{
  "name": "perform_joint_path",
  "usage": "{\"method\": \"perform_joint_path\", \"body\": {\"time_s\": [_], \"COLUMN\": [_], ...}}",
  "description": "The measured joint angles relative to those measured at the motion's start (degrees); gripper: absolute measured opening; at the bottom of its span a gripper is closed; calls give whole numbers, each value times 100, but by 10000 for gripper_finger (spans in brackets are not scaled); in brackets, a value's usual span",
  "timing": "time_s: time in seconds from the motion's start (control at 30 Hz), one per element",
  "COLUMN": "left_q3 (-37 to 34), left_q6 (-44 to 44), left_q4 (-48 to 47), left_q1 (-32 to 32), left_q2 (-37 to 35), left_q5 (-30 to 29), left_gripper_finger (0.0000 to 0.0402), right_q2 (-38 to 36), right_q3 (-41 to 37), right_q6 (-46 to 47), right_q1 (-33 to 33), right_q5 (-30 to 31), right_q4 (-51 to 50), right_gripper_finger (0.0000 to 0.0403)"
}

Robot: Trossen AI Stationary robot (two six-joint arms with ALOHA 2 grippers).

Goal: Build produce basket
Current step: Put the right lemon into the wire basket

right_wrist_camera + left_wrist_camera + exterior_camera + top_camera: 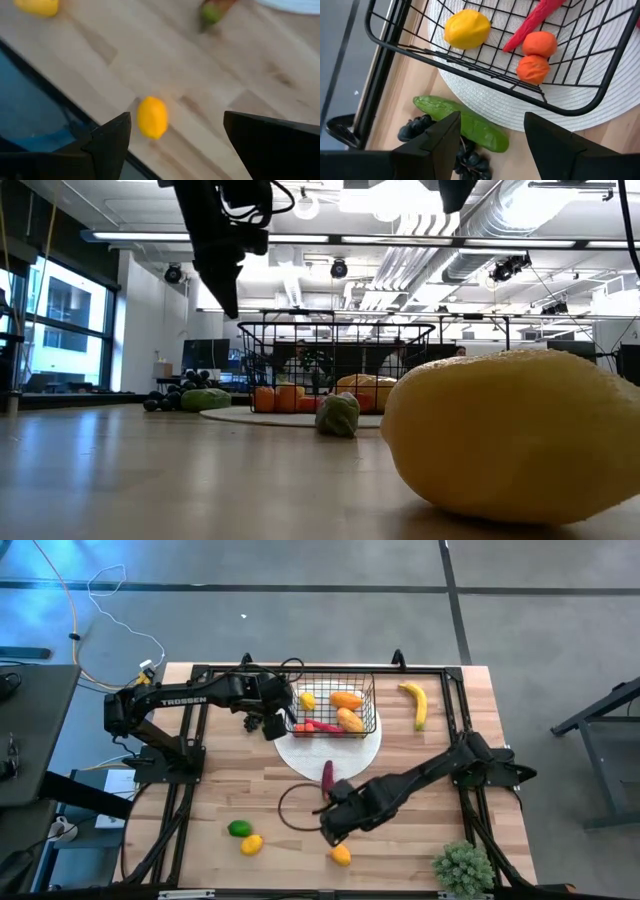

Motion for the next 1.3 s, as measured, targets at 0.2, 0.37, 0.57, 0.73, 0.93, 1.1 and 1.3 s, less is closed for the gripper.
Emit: {"method": "perform_joint_path", "body": {"time_s": [0.2,0.37,0.57,0.73,0.93,1.1,1.3], "left_q3": [0,0,0,0,-2,-2,-2], "left_q6": [-342,-641,-729,-844,-850,-842,-837], "left_q4": [-62,-304,-628,-722,-719,-722,-724], "left_q1": [-11,-11,-11,-11,-11,-11,-11], "left_q2": [0,0,2,2,2,2,2], "left_q5": [114,115,115,115,115,115,115], "left_gripper_finger": [209,209,209,209,209,209,209], "right_q2": [315,676,1076,1273,1522,1689,1801], "right_q3": [0,0,0,0,0,0,0], "right_q6": [-21,-20,-13,-1,123,133,133], "right_q1": [192,313,430,519,554,556,556], "right_q5": [-108,-144,-268,-355,-405,-461,-785], "right_q4": [522,654,929,1192,1210,1280,1308], "right_gripper_finger": [298,298,298,298,298,298,277]}}
